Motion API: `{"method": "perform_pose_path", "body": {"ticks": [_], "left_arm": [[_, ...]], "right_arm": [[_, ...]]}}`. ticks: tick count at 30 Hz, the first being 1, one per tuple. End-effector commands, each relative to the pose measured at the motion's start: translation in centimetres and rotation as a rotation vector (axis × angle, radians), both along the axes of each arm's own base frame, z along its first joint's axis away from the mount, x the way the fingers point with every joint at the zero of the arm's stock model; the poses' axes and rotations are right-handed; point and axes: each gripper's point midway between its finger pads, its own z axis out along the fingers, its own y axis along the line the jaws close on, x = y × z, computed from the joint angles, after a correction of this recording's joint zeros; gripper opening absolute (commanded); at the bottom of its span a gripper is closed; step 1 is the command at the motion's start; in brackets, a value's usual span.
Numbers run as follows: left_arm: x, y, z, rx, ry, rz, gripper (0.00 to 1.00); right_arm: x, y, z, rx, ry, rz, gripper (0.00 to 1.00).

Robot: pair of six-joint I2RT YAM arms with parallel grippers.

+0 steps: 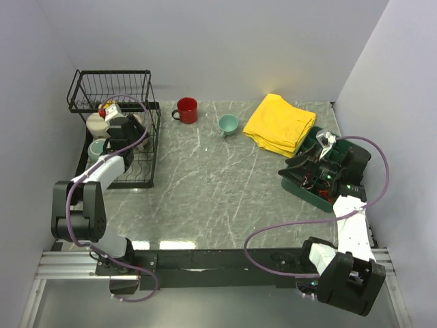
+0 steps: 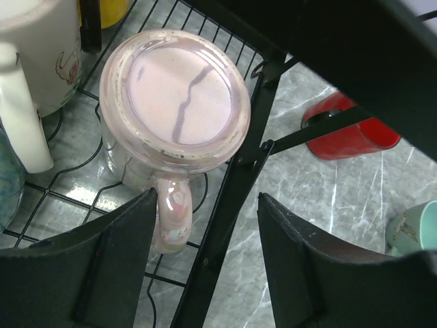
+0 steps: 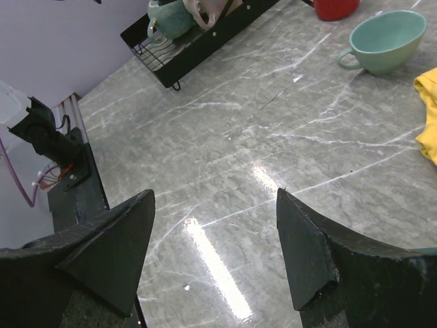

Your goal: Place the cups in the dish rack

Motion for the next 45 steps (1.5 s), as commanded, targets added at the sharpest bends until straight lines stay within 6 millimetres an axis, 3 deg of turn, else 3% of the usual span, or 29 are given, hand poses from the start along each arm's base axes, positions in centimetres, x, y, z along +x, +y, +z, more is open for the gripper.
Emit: {"method": "perform_pose_path", "body": {"ticks": [1, 10, 18, 26, 29, 34, 36, 38, 39, 42, 45], "left_arm": [[0.0, -0.6, 2.3, 0.006, -0.050, -0.037, 0.66], [-1.0, 0.0, 1.4, 0.012, -0.017, -0.008, 0.64], [0.3, -1.7, 1.4, -0.026, -0.025, -0.094, 0.46], [0.5, -1.4, 2.6, -0.010, -0.035, -0.086, 0.48], [-0.5, -1.2, 3.7, 0.005, -0.050, -0.082, 0.52], [-3.7, -0.7, 6.4, 0.019, -0.106, -0.084, 0.61], [-5.6, -0.8, 7.8, 0.024, -0.142, -0.091, 0.70], [-7.0, -0.8, 8.8, 0.026, -0.167, -0.095, 0.88], [-8.4, -0.8, 9.8, 0.027, -0.187, -0.096, 0.92], [-11.3, -1.0, 11.5, 0.020, -0.220, -0.109, 1.00], [-13.6, -1.8, 12.9, 0.009, -0.266, -0.159, 0.96]], "right_arm": [[0.2, -0.3, 1.4, -0.014, -0.060, 0.007, 0.78], [0.2, -0.3, 1.5, -0.011, -0.058, 0.006, 0.78], [0.3, -0.5, 1.4, -0.012, -0.057, 0.001, 0.78], [0.4, -0.6, 1.4, -0.013, -0.057, -0.002, 0.78], [0.4, -0.6, 1.4, -0.015, -0.054, -0.003, 0.78], [0.6, -0.7, 1.1, -0.024, -0.047, -0.013, 0.78], [0.7, -0.9, 0.8, -0.036, -0.041, -0.023, 0.78], [0.8, -0.9, 0.7, -0.051, -0.039, -0.028, 0.78], [0.8, -0.9, 0.6, -0.061, -0.039, -0.029, 0.78], [1.5, -0.9, 0.3, -0.095, -0.014, -0.049, 0.78], [2.0, 0.3, 0.9, -0.136, 0.015, -0.008, 0.78]]}}
